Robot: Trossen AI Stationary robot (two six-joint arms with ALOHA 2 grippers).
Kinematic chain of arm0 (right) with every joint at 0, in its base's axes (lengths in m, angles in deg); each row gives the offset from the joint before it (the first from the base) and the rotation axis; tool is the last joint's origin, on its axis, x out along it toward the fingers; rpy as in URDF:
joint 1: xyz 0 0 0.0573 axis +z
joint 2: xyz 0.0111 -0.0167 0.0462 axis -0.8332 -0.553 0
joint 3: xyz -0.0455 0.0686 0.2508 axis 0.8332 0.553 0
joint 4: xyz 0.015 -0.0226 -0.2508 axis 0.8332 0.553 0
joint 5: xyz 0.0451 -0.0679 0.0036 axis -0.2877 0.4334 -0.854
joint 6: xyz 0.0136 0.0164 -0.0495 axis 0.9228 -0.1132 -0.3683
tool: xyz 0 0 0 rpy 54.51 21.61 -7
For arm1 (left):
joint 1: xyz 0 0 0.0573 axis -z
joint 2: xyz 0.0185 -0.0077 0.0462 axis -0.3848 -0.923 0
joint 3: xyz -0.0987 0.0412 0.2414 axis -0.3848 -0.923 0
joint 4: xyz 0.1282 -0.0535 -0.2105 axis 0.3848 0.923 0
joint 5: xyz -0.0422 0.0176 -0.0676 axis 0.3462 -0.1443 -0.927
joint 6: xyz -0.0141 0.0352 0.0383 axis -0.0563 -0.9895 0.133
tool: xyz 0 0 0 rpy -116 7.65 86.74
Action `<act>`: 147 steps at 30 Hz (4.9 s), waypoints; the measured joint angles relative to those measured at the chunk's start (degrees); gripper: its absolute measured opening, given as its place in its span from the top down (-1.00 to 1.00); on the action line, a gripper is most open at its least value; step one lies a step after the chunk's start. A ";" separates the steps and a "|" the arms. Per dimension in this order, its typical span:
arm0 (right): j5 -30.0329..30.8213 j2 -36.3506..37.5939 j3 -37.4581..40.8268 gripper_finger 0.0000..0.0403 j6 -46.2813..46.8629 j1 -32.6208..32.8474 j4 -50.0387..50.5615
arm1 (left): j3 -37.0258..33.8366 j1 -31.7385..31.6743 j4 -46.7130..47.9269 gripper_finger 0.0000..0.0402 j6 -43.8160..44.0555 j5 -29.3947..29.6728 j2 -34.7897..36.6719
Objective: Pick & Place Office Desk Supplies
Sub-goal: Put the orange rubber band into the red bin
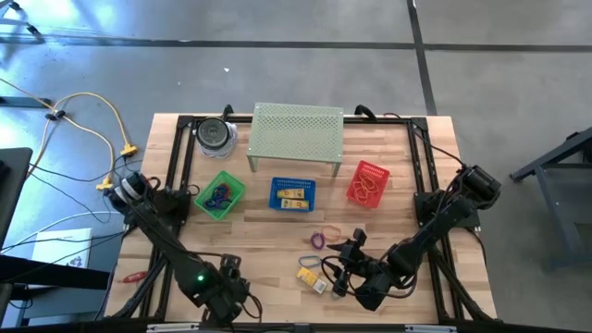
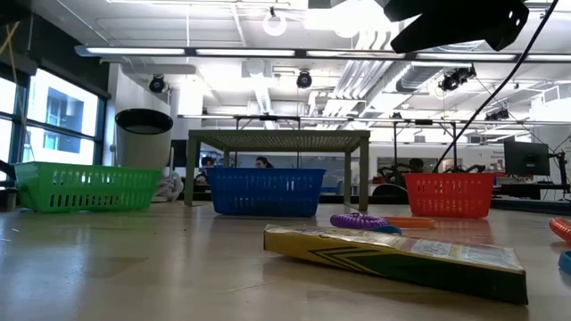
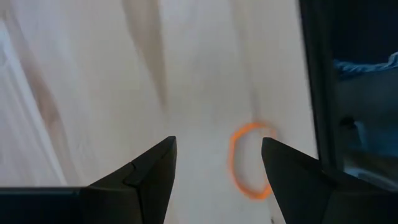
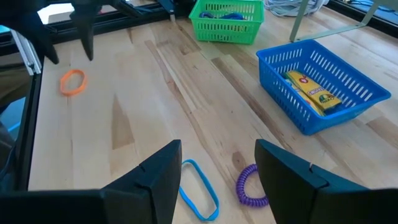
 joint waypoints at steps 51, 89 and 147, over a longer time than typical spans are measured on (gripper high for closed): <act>-1.56 0.00 -0.02 0.04 0.49 0.00 -0.51 | -0.85 7.35 1.61 -0.14 14.32 1.94 -9.27; -1.95 0.00 -0.02 0.04 0.49 0.00 -0.49 | -3.71 7.17 -3.81 0.99 24.07 -1.83 -9.20; -3.37 0.00 -0.02 0.04 10.37 -0.59 -4.61 | 12.92 -11.56 -19.21 1.00 -17.59 37.23 -8.11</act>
